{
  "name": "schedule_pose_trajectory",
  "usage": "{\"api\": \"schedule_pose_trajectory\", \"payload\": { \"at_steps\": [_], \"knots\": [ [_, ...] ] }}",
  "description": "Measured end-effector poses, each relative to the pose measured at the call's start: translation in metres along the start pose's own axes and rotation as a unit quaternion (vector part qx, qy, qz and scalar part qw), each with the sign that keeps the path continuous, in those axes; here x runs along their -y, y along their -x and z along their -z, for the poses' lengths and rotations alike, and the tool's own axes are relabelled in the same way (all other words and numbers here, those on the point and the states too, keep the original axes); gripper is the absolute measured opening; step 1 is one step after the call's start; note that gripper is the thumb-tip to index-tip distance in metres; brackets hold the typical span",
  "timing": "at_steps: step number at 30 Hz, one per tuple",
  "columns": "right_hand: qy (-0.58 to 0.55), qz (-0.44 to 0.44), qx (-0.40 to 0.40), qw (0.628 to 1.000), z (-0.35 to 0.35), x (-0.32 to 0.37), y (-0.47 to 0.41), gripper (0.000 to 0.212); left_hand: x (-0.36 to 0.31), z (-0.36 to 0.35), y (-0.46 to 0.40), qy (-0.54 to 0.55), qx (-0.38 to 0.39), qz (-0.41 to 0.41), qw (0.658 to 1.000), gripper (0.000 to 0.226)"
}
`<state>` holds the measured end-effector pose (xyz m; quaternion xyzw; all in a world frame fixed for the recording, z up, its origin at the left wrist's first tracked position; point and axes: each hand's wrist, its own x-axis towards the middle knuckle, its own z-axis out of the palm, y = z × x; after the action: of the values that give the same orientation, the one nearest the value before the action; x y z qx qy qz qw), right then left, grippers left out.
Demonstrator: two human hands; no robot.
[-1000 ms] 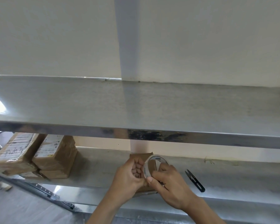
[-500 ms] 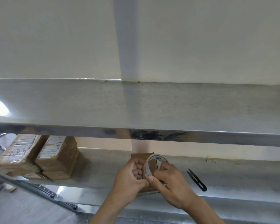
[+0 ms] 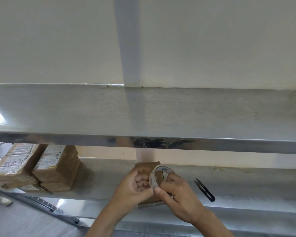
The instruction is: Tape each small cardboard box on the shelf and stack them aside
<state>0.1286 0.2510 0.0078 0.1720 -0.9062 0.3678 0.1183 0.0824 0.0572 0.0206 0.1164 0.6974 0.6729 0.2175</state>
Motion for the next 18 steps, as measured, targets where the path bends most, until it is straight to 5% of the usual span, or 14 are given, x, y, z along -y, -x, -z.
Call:
{"api": "schedule_pose_trajectory", "payload": {
  "at_steps": [5, 11, 18],
  "knots": [
    [0.010, 0.013, 0.011, 1.000, -0.003, 0.000, 0.002, 0.045, 0.001, 0.006, -0.002, -0.094, -0.062, -0.029, 0.993, 0.012],
    [0.007, 0.015, 0.025, 1.000, -0.004, 0.000, 0.003, 0.045, 0.001, 0.012, -0.005, -0.121, -0.052, -0.023, 0.991, 0.008],
    [0.011, 0.019, 0.025, 0.999, -0.005, -0.001, 0.000, 0.045, -0.001, 0.008, -0.007, -0.021, -0.053, 0.009, 0.998, 0.007]
  ]
}}
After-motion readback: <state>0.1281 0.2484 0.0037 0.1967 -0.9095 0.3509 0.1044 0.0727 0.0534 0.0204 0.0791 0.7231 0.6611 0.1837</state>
